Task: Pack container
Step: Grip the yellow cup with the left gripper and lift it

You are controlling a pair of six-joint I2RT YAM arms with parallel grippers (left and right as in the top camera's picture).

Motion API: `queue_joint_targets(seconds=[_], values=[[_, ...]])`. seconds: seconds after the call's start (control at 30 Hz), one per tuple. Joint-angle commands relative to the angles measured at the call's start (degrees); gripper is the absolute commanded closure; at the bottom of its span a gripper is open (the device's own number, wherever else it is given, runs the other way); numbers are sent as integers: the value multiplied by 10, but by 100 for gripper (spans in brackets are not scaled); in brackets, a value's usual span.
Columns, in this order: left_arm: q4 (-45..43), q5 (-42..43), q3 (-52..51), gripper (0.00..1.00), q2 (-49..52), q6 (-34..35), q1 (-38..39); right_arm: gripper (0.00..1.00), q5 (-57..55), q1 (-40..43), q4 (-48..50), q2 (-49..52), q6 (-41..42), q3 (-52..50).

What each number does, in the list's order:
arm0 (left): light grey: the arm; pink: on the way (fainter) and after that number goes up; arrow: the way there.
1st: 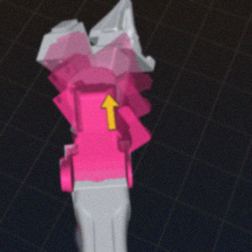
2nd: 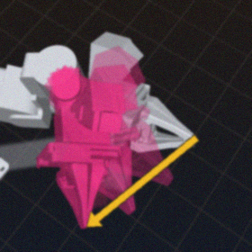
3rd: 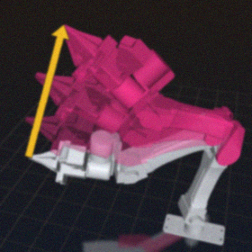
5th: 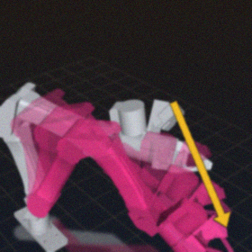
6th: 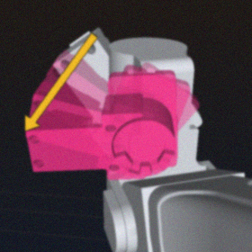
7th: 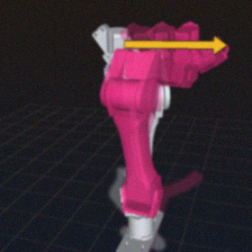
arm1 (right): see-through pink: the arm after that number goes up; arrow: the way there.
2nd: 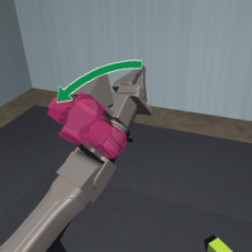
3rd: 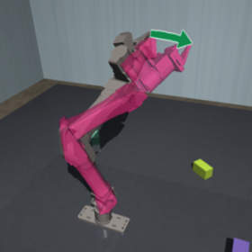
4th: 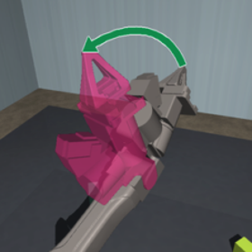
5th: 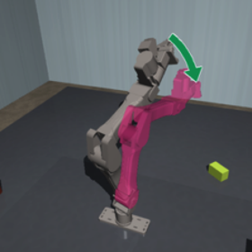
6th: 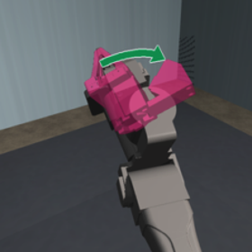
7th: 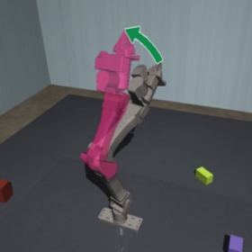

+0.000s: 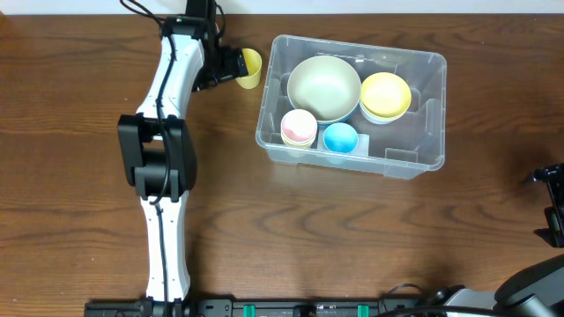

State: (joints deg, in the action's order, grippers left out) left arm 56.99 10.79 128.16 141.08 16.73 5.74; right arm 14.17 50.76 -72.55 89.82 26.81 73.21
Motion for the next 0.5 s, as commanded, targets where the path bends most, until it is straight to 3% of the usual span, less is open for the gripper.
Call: queue_joint_targets(seconds=[0.0, 0.1, 0.2, 0.33, 0.47], values=[[3, 3, 2, 14, 10, -6, -2, 1, 2, 2, 0, -9, 8, 1], [3, 3, 2, 44, 10, -6, -2, 1, 2, 2, 0, -9, 8, 1], [3, 3, 2, 66, 10, -5, -3, 1, 2, 2, 0, -9, 8, 1], [3, 3, 2, 86, 10, -1, -3, 1, 2, 2, 0, -9, 8, 1], [5, 4, 2, 94, 4, -2, -3, 1, 2, 2, 0, -9, 8, 1]])
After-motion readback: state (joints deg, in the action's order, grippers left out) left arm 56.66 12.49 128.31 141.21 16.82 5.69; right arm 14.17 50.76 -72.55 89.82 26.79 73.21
